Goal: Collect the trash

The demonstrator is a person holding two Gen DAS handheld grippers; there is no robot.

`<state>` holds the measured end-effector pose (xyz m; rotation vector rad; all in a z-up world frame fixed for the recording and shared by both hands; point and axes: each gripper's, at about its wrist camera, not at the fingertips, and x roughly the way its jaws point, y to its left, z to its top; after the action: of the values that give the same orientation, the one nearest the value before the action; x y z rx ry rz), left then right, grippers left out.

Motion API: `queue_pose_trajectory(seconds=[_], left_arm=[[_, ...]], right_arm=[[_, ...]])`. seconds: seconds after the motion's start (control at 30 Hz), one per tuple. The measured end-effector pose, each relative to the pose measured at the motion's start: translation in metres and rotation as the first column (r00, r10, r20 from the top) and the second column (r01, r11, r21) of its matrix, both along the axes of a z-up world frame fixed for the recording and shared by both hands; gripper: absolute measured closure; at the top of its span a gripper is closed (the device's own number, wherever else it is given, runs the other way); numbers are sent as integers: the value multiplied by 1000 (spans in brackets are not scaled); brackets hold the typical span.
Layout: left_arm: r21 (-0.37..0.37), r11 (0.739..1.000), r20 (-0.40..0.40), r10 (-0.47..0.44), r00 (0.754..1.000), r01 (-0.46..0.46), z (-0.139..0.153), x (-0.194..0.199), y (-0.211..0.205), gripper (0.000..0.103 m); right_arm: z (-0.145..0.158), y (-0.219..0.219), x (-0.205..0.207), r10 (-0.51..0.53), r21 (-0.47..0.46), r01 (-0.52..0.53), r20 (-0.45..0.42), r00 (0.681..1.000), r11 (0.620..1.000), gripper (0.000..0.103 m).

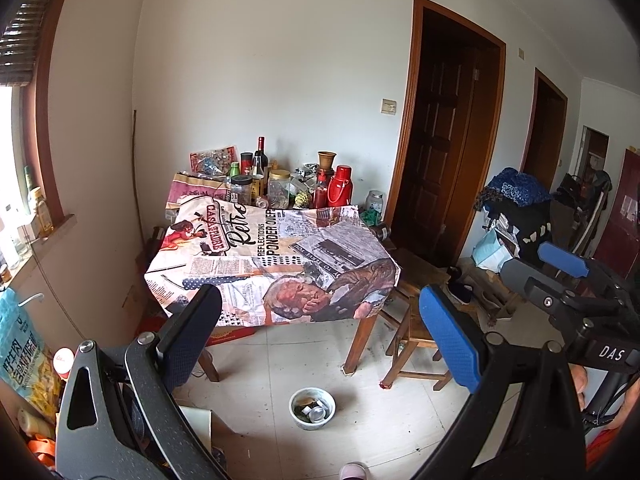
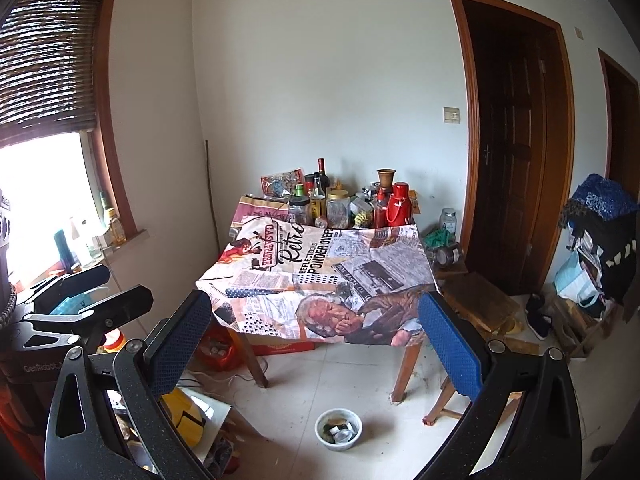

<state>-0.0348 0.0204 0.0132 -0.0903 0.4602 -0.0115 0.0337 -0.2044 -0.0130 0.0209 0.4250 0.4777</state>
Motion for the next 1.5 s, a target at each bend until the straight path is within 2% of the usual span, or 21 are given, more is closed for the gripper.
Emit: queue_pose_trajectory(seconds=[1.17, 1.5], left_arm=[[21, 999, 14, -39, 999, 39, 9, 5, -9, 1], [12, 999, 22, -33, 999, 33, 7, 18, -5, 1]], right_arm=[[6, 8, -1, -13, -7, 13, 15, 1000, 1000, 0], [2, 7, 15, -2, -12, 2, 10, 1000, 1000, 0]])
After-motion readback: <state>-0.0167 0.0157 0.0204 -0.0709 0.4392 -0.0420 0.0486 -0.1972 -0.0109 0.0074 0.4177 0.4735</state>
